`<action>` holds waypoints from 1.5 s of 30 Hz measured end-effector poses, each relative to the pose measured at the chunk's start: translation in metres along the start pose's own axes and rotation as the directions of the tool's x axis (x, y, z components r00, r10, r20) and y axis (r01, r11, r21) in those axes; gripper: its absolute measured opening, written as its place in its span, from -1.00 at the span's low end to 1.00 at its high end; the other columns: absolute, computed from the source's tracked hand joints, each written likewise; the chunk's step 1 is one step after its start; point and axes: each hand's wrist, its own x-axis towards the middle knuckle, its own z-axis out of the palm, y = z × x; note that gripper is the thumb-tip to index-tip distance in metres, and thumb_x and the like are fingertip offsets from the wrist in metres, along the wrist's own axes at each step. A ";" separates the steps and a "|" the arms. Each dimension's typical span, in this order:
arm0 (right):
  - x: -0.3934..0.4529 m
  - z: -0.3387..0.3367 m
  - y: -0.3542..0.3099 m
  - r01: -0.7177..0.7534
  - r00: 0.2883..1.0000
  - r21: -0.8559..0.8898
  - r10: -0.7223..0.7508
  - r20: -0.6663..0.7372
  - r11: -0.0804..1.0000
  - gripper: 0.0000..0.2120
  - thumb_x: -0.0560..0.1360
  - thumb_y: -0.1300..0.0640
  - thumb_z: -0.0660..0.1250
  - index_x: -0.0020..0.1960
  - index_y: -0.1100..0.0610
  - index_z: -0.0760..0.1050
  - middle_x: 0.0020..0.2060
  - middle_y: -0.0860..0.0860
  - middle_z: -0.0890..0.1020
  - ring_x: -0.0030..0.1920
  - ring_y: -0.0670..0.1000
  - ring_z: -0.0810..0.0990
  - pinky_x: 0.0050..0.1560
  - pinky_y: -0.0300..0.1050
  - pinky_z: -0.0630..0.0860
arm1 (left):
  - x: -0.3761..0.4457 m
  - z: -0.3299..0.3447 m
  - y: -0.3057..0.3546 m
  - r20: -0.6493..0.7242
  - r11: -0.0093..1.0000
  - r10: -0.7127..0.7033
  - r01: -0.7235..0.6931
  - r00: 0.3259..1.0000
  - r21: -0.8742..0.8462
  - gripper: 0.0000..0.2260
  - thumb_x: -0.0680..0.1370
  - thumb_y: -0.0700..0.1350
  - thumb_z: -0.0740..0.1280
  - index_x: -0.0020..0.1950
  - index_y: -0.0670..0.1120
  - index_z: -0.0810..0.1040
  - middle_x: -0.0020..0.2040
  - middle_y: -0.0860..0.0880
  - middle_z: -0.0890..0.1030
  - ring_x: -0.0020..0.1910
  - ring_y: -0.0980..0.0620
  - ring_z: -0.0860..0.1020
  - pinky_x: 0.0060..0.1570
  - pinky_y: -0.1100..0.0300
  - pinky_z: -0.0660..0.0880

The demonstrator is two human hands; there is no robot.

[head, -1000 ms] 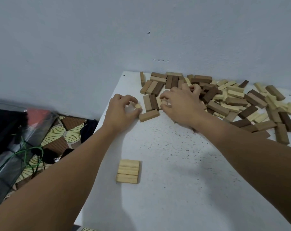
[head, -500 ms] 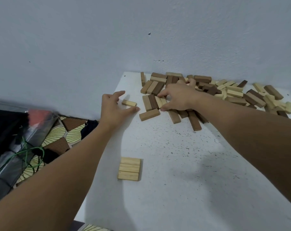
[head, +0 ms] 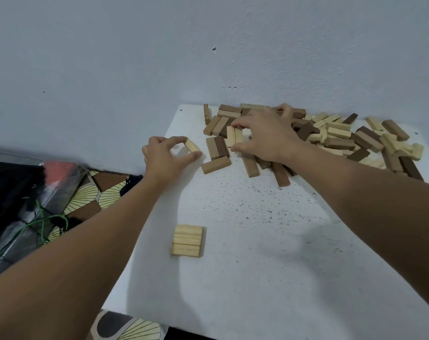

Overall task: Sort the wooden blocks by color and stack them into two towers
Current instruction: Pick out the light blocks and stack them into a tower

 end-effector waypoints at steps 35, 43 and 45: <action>-0.313 -0.002 0.067 -0.377 0.925 0.550 0.272 0.266 0.745 -0.46 0.45 -0.18 0.53 0.39 -0.22 0.50 0.25 -0.19 0.40 0.27 -0.15 0.32 0.53 0.07 0.19 | -0.221 0.086 0.114 0.591 0.984 0.150 -0.178 0.793 -0.010 -0.49 0.35 0.01 0.68 0.27 0.14 0.66 -0.03 0.10 0.55 -0.17 0.22 0.47 -0.20 0.41 0.33; -0.316 -0.006 0.061 -0.331 0.925 0.774 0.347 0.155 0.539 -0.47 0.58 -0.19 0.38 0.52 -0.15 0.38 0.35 -0.16 0.45 0.38 -0.16 0.40 0.44 -0.05 0.34 | -0.227 0.085 0.125 0.533 0.981 0.150 -0.057 0.832 -0.187 -0.35 0.51 0.20 0.50 0.55 0.13 0.38 0.31 0.11 0.51 0.22 0.13 0.49 0.10 0.26 0.42; -0.311 -0.005 0.051 -0.277 0.884 0.928 0.444 0.144 0.249 -0.53 0.67 -0.17 0.23 0.55 -0.15 0.33 0.45 -0.17 0.41 0.44 -0.19 0.35 0.47 -0.09 0.26 | -0.238 0.093 0.131 0.404 0.911 0.110 0.070 0.908 -0.406 -0.44 0.61 0.29 0.31 0.57 0.11 0.38 0.45 0.12 0.47 0.40 0.12 0.43 0.36 0.16 0.37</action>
